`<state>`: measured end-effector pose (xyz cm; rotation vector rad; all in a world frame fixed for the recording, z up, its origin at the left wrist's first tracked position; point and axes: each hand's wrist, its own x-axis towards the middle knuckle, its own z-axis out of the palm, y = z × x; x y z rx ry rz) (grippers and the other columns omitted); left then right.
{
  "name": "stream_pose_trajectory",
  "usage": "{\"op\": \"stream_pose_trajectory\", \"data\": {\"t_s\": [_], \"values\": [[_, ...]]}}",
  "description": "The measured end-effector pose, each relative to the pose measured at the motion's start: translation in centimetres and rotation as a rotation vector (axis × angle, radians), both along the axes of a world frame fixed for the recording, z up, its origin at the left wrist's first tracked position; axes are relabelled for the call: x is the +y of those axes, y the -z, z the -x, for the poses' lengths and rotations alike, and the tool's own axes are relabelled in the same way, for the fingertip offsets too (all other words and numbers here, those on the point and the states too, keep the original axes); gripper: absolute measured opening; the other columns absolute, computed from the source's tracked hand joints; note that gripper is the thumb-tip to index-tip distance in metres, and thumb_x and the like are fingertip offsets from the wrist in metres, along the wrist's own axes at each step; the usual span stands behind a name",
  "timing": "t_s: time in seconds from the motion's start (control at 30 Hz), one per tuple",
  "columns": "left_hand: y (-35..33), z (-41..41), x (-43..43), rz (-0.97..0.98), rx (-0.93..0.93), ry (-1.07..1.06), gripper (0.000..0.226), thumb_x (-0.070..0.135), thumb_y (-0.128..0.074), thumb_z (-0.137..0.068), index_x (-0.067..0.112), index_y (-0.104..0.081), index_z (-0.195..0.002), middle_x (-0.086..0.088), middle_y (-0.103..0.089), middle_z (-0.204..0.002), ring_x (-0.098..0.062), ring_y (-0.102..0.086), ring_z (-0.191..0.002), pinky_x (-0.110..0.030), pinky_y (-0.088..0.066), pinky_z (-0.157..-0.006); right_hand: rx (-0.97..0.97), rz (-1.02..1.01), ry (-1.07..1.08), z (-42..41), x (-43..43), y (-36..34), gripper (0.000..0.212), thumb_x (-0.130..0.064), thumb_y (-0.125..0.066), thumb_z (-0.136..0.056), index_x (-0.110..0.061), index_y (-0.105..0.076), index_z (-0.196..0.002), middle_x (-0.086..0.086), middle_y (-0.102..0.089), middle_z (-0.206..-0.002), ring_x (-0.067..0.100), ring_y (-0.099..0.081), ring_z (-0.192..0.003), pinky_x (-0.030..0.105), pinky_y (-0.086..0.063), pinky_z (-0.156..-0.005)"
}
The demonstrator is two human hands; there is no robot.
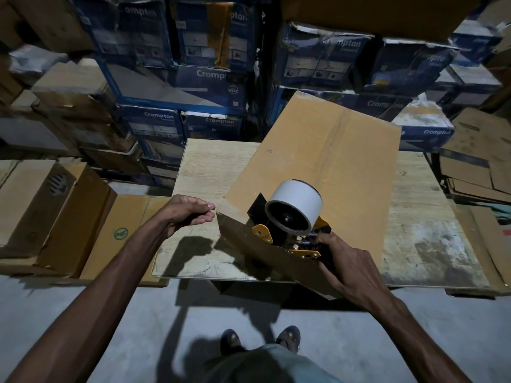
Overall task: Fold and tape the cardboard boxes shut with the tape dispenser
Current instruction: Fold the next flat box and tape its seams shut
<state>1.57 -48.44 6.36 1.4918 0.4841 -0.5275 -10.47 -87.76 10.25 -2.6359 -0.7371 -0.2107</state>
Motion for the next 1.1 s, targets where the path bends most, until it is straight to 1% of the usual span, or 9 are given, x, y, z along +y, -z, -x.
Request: {"op": "stream_pose_trajectory", "data": {"t_s": [0.33,0.5,0.57,0.63,0.73,0.83,0.93,1.0,1.1], "values": [[2.2,1.3,-1.3,0.107,0.030,-0.118,0.019,0.009,-0.077,-0.087,-0.004,-0.073,-0.100,-0.017,-0.073,-0.078,-0.015,-0.073,-0.062,-0.019,-0.061,-0.062,0.051,0.038,0.004,-0.3,0.2,0.1,0.063,-0.010,-0.081,-0.083,-0.024,-0.043,-0.132,0.005,-0.068,-0.105,0.017,-0.053,-0.050,0.032,-0.044,-0.046],[2.7,1.9,-1.2,0.032,0.072,-0.141,0.057,0.028,-0.089,-0.071,0.001,-0.071,-0.118,-0.016,-0.071,-0.075,-0.017,-0.065,-0.056,-0.024,-0.062,-0.070,0.062,0.045,0.021,-0.3,0.0,0.2,0.064,-0.011,-0.080,-0.083,-0.026,-0.042,-0.132,0.004,-0.068,-0.106,0.019,-0.054,-0.050,0.036,-0.047,-0.045],[3.5,2.9,-1.7,-0.099,0.056,-0.117,0.064,0.042,-0.087,-0.071,0.013,-0.070,-0.125,-0.016,-0.070,-0.093,-0.019,-0.064,-0.071,-0.028,-0.060,-0.071,0.065,0.044,0.021,-0.3,-0.1,0.3,0.064,-0.011,-0.079,-0.084,-0.026,-0.041,-0.133,0.005,-0.068,-0.108,0.019,-0.055,-0.050,0.038,-0.048,-0.044],[4.3,4.3,-2.6,-0.289,-0.155,-0.139,0.051,0.038,-0.080,-0.087,0.026,-0.066,-0.135,-0.012,-0.067,-0.119,-0.020,-0.067,-0.095,-0.025,-0.058,-0.069,0.066,0.038,0.016,-0.3,-0.1,0.3,0.062,-0.012,-0.078,-0.085,-0.025,-0.042,-0.133,0.005,-0.067,-0.107,0.020,-0.055,-0.050,0.041,-0.050,-0.044],[5.0,5.8,-4.1,-0.353,-0.475,-0.096,0.050,0.003,-0.065,-0.099,0.031,-0.063,-0.141,0.001,-0.063,-0.142,-0.012,-0.061,-0.126,-0.025,-0.057,-0.095,0.065,0.030,0.014,-0.3,0.0,0.0,0.055,-0.016,-0.072,-0.086,-0.025,-0.042,-0.132,0.005,-0.067,-0.107,0.022,-0.054,-0.050,0.039,-0.048,-0.044],[4.2,6.6,-5.8,-0.259,-0.406,-0.079,0.071,-0.022,-0.059,-0.088,0.014,-0.053,-0.149,0.002,-0.056,-0.148,-0.008,-0.054,-0.133,-0.025,-0.044,-0.113,0.104,0.042,0.022,-0.2,0.0,-0.1,0.056,-0.018,-0.070,-0.088,-0.028,-0.040,-0.133,0.004,-0.066,-0.111,0.024,-0.056,-0.052,0.041,-0.049,-0.046],[4.6,7.1,-5.8,-0.307,-0.386,-0.001,0.070,-0.011,-0.067,-0.091,0.012,-0.047,-0.154,0.001,-0.054,-0.150,-0.010,-0.052,-0.135,-0.033,-0.039,-0.120,0.139,0.052,0.024,-0.1,-0.1,-0.1,0.060,-0.018,-0.072,-0.089,-0.029,-0.038,-0.137,0.005,-0.066,-0.115,0.024,-0.059,-0.056,0.041,-0.051,-0.049],[5.0,7.4,-5.6,-0.445,-0.433,0.046,0.068,0.006,-0.072,-0.095,0.017,-0.044,-0.156,-0.003,-0.055,-0.151,-0.017,-0.052,-0.139,-0.035,-0.038,-0.120,0.156,0.071,0.014,-0.1,-0.1,-0.3,0.054,-0.032,-0.058,-0.094,-0.031,-0.036,-0.142,0.004,-0.065,-0.119,0.022,-0.061,-0.060,0.040,-0.052,-0.052],[5.0,7.9,-5.7,-0.772,-0.712,0.066,0.086,0.024,-0.076,-0.094,0.019,-0.027,-0.164,-0.005,-0.038,-0.164,-0.017,-0.035,-0.151,-0.030,-0.034,-0.118,0.184,0.085,0.011,-0.2,0.0,-0.4,0.054,-0.046,-0.039,-0.095,-0.037,-0.031,-0.147,0.000,-0.062,-0.127,0.022,-0.066,-0.073,0.043,-0.056,-0.058]]}}
